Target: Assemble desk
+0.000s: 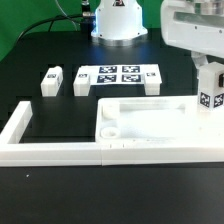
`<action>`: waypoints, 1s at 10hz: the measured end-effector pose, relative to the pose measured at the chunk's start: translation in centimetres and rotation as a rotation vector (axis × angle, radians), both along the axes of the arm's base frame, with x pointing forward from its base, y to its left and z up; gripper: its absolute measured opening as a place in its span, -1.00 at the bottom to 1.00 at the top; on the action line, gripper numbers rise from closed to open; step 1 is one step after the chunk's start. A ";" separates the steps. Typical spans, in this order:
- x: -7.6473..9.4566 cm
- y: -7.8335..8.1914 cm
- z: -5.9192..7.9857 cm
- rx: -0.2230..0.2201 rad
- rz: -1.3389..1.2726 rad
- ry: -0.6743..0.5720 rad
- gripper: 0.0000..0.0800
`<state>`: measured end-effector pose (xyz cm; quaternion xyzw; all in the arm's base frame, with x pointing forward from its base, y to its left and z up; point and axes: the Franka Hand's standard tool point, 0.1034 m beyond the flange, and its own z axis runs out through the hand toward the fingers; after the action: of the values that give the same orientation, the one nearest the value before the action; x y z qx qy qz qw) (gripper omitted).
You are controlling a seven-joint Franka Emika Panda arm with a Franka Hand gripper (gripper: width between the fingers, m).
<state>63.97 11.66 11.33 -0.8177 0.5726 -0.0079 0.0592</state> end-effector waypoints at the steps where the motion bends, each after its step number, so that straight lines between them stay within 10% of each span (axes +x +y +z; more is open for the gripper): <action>1: 0.0 0.0 0.0 0.012 -0.063 0.005 -0.21; 2: 0.0 0.2 0.0 0.020 -0.092 0.008 -0.21; 4: -0.3 -0.1 -0.1 0.005 0.096 0.013 0.50; 10: -0.4 -0.6 0.1 -0.035 0.885 -0.029 0.62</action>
Offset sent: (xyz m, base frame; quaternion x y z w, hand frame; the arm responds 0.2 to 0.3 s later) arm 0.0000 0.0000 0.0000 0.0000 0.0000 -0.0650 0.9979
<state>63.59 11.04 11.41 -0.9848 0.1660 -0.0029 0.0512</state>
